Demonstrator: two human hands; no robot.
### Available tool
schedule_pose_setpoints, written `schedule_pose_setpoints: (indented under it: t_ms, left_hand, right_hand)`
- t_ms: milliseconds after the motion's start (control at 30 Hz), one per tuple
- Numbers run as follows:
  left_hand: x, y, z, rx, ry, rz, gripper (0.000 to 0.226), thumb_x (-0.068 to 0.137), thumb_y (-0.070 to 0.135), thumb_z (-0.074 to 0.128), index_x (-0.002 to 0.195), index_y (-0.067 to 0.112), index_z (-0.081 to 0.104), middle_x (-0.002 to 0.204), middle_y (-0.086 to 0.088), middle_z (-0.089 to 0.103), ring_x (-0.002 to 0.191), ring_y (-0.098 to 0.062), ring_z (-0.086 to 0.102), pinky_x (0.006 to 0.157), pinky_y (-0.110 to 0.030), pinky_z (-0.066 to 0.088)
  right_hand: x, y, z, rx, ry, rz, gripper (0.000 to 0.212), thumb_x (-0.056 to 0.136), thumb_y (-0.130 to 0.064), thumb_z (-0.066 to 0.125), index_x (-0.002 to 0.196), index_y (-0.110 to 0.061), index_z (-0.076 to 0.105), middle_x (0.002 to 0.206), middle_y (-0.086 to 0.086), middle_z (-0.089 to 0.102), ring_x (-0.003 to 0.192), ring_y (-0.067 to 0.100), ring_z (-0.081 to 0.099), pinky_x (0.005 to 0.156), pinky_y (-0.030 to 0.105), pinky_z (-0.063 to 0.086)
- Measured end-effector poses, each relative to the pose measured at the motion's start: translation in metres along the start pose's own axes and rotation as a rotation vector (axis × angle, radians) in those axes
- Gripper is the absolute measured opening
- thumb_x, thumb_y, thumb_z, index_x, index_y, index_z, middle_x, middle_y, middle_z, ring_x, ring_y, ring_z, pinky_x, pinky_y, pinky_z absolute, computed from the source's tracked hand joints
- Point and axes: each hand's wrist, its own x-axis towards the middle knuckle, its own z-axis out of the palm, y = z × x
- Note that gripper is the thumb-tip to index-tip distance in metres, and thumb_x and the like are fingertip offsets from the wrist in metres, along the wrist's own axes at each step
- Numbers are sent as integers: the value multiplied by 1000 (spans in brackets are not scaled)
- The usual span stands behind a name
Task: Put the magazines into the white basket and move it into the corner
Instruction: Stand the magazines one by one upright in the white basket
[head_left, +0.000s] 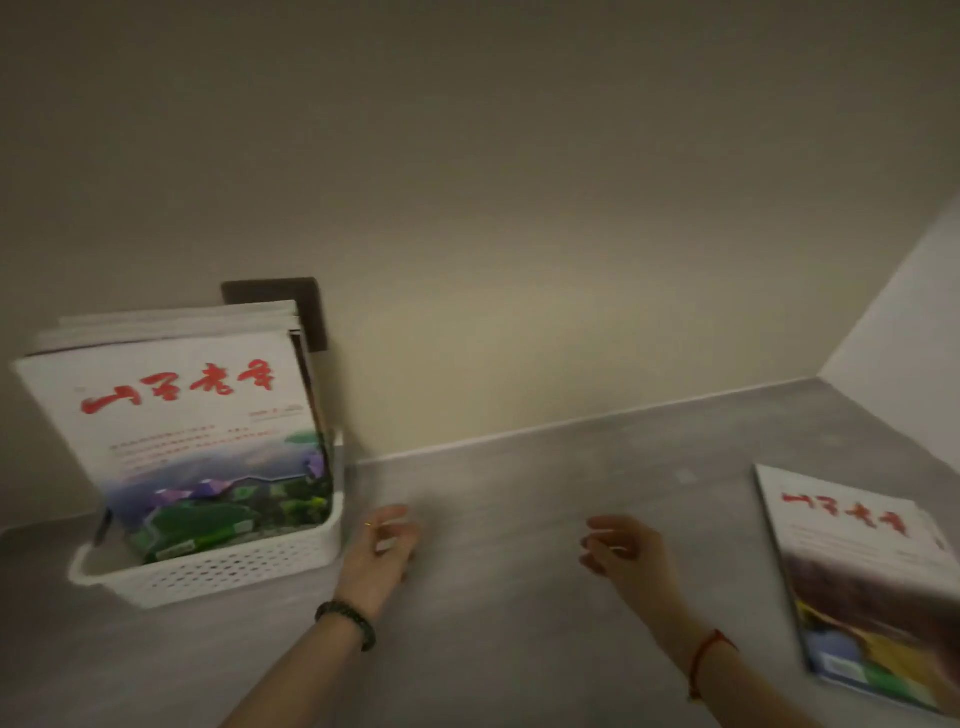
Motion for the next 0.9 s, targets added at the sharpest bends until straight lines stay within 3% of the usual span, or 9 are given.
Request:
schedule_pose_setpoints:
  t_ms: [133, 233, 333, 400, 533, 633, 667, 767, 900]
  left_hand:
    - [-38, -13, 115, -68, -294, -196, 8, 92, 17, 45, 91, 21, 52, 78, 0, 56, 65, -17, 50, 53, -23, 37]
    - [-60, -18, 200, -183, -448, -384, 22, 93, 26, 39, 76, 20, 52, 72, -1, 48, 57, -14, 40, 51, -20, 28]
    - [-75, -16, 278, -311, -496, -514, 29, 91, 35, 37, 75, 21, 55, 71, 1, 46, 55, -11, 36, 47, -20, 27]
    - [-81, -15, 323, -318, -506, -560, 28, 90, 43, 34, 86, 24, 55, 84, 0, 53, 68, -13, 46, 55, -24, 33]
    - [-88, -11, 389, -330, -548, -553, 51, 92, 46, 25, 132, 18, 41, 135, -6, 47, 126, -23, 43, 97, -35, 36]
    - [-86, -15, 421, -458, -634, -597, 49, 90, 47, 30, 106, 11, 59, 97, -5, 72, 86, -22, 69, 67, -28, 56]
    - [-86, -16, 426, -489, -661, -607, 48, 89, 47, 34, 101, 10, 62, 93, -8, 74, 86, -25, 70, 71, -31, 57]
    - [-80, -28, 433, -239, -616, -421, 36, 89, 37, 47, 110, 12, 64, 110, -15, 68, 105, -31, 62, 99, -46, 45]
    - [-73, -34, 435, 176, -476, 11, 21, 88, 25, 52, 102, 40, 57, 88, 18, 65, 82, 4, 58, 68, -13, 47]
  right_hand:
    - [-3, 40, -112, -61, 136, 72, 21, 81, 11, 54, 87, -8, 62, 68, 8, 66, 51, 12, 65, 50, 15, 52]
    - [-5, 63, -188, -152, 221, 138, 19, 79, 5, 59, 89, -9, 64, 79, 11, 70, 71, 22, 65, 71, 31, 55]
    - [0, 82, -253, -318, 242, 197, 20, 79, -4, 62, 96, -13, 63, 93, 4, 66, 83, 19, 60, 82, 31, 46]
    - [3, 95, -284, -405, 169, 206, 29, 80, -8, 62, 108, -15, 59, 101, -2, 61, 95, 16, 57, 88, 27, 44]
    - [6, 118, -323, -526, 109, 200, 49, 77, -15, 66, 123, -18, 49, 124, 3, 56, 117, 23, 52, 96, 28, 41]
    - [12, 133, -338, -704, -10, 196, 63, 81, -24, 63, 137, -20, 34, 149, 6, 29, 136, 24, 30, 113, 35, 28]
    - [13, 136, -339, -746, -39, 202, 65, 82, -29, 61, 139, -22, 30, 153, 5, 20, 139, 23, 23, 115, 37, 24]
    - [14, 144, -338, -807, -85, 215, 63, 87, -39, 52, 141, -30, 21, 156, 1, 3, 143, 23, 8, 118, 40, 15]
    - [15, 151, -336, -868, -104, 235, 63, 91, -44, 42, 143, -31, 9, 156, 2, -10, 143, 24, -7, 118, 41, 2]
